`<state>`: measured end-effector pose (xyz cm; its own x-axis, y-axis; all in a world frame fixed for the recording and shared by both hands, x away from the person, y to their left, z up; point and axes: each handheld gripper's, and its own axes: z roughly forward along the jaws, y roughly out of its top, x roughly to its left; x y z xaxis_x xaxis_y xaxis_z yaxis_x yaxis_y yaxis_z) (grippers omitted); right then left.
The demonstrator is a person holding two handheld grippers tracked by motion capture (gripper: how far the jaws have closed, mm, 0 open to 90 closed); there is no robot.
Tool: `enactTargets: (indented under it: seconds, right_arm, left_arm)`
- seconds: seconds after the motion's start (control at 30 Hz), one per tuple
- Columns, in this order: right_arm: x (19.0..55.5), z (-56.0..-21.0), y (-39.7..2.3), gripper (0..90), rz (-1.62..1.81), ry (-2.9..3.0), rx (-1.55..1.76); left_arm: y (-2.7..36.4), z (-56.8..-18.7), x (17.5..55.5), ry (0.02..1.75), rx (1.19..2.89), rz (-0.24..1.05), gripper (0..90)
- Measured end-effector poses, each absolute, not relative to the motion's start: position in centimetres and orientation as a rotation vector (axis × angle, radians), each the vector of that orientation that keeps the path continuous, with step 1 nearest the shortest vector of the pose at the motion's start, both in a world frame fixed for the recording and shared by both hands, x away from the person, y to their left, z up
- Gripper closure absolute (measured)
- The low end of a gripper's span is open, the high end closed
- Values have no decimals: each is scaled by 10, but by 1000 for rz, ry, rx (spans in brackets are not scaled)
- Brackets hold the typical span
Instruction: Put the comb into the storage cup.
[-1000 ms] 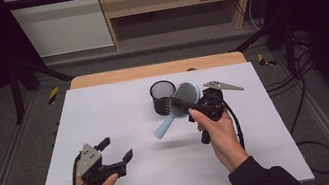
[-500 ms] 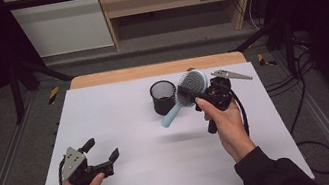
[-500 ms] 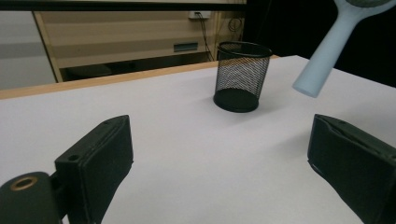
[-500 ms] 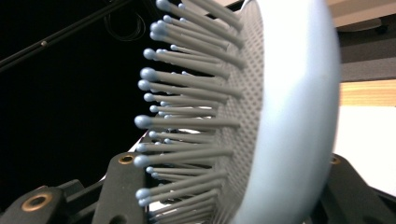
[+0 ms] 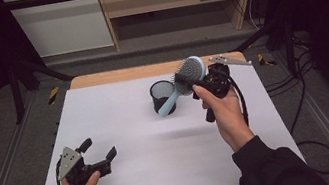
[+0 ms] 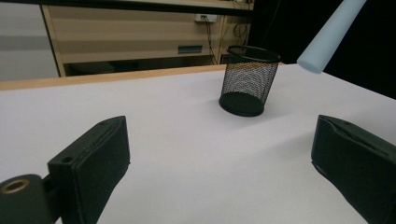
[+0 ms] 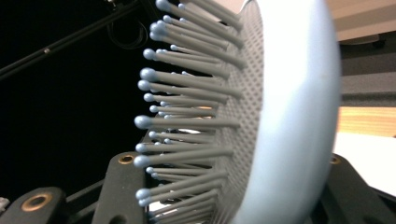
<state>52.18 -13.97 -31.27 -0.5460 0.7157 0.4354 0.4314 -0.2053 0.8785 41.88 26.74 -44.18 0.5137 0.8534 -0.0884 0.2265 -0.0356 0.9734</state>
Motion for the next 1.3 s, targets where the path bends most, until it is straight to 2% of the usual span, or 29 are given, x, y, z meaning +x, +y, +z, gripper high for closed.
enactTargets:
  seconds: [0.47, 0.63, 1.3]
  right_arm:
    - [534, -305, -128, 509, 1815, 1819, 1360]
    - [538, -297, -126, 508, 1823, 1806, 1348]
    - [573, -276, -111, 508, 1805, 1773, 1388]
  left_arm:
    - [265, -441, 420, 952, 1577, 668, 47]
    - [272, -437, 417, 955, 1509, 723, 50]
    - [276, -438, 420, 962, 1509, 697, 43]
